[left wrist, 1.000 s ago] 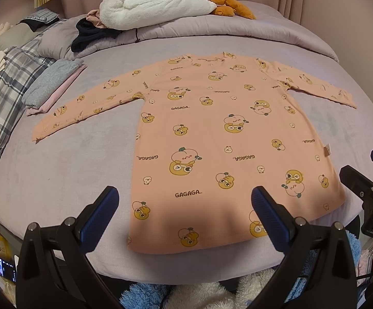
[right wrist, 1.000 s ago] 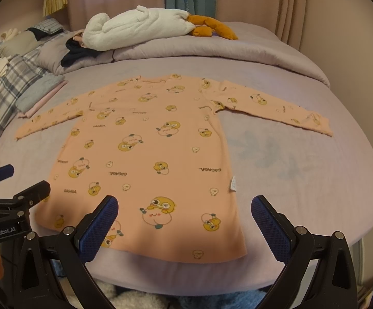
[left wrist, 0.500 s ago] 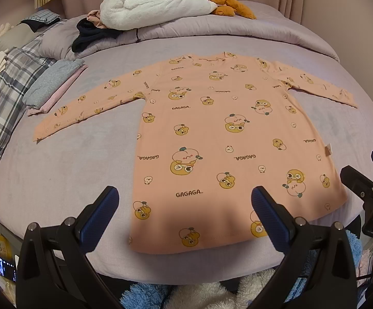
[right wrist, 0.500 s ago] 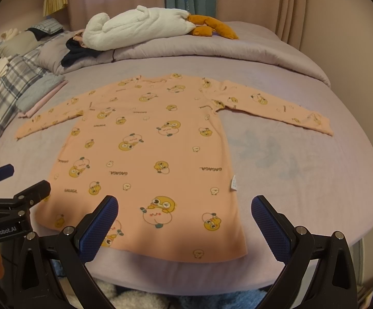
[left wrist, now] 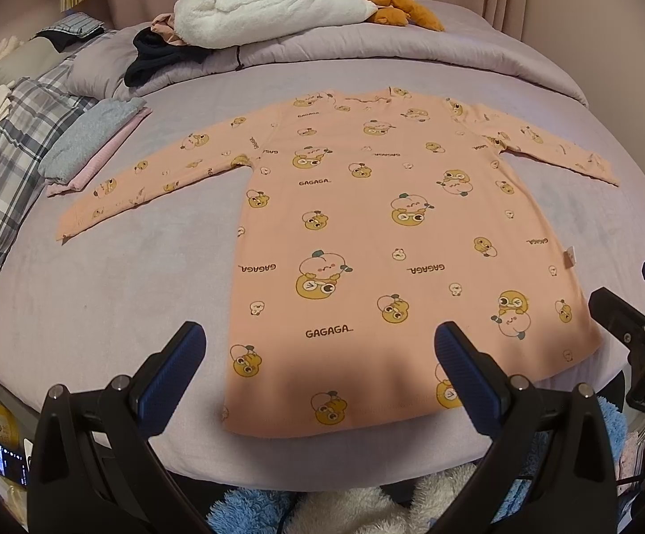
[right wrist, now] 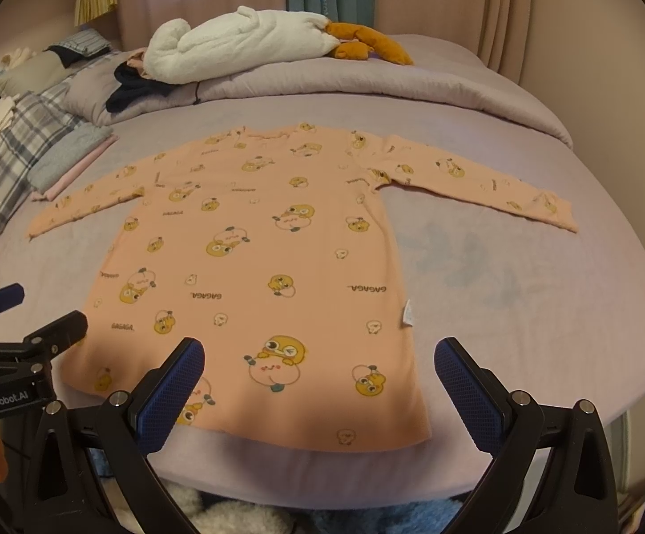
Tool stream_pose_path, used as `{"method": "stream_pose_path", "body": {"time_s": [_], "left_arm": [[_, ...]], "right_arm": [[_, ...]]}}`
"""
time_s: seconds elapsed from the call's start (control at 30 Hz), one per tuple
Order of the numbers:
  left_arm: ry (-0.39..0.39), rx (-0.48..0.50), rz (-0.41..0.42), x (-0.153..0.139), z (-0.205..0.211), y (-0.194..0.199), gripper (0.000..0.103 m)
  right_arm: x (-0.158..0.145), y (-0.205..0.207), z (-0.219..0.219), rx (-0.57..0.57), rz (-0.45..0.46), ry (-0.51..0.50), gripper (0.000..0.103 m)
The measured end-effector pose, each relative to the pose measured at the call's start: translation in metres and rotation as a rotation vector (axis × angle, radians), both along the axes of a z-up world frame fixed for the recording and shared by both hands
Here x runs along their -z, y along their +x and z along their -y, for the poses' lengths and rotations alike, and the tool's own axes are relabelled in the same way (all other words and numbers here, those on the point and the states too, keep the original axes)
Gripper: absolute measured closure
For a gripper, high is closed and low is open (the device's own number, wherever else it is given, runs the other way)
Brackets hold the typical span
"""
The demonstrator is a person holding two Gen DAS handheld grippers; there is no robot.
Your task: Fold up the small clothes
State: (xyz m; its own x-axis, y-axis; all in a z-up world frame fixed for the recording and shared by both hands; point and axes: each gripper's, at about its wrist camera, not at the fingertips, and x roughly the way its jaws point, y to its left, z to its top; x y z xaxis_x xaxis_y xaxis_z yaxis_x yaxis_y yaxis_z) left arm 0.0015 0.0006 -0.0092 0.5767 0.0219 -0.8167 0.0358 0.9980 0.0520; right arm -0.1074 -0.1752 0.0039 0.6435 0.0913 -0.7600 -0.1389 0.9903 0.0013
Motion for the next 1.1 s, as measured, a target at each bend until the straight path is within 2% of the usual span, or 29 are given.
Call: {"method": "stream_pose_path", "body": {"time_s": [0.63,0.87,0.97,1.1], "left_arm": [[0.001,-0.001,-0.015,0.001,0.002,0.002,0.0],[-0.025,-0.05,-0.015,0.005,-0.005,0.009,0.0],[-0.072,-0.071,-0.02,0.009,-0.013,0.014,0.0],[-0.172,-0.073,-0.059,0.018,-0.02,0.027,0.0]], "right_arm": [[0.004,0.005,0.007,0.01,-0.02,0.021,0.001],[0.008,0.009,0.01,0.001,-0.031,0.037,0.001],[0.011,0.017,0.021,-0.036,-0.046,0.139,0.001],[0.017,0.035,0.059,-0.044,-0.047,0.368,0.001]]}}
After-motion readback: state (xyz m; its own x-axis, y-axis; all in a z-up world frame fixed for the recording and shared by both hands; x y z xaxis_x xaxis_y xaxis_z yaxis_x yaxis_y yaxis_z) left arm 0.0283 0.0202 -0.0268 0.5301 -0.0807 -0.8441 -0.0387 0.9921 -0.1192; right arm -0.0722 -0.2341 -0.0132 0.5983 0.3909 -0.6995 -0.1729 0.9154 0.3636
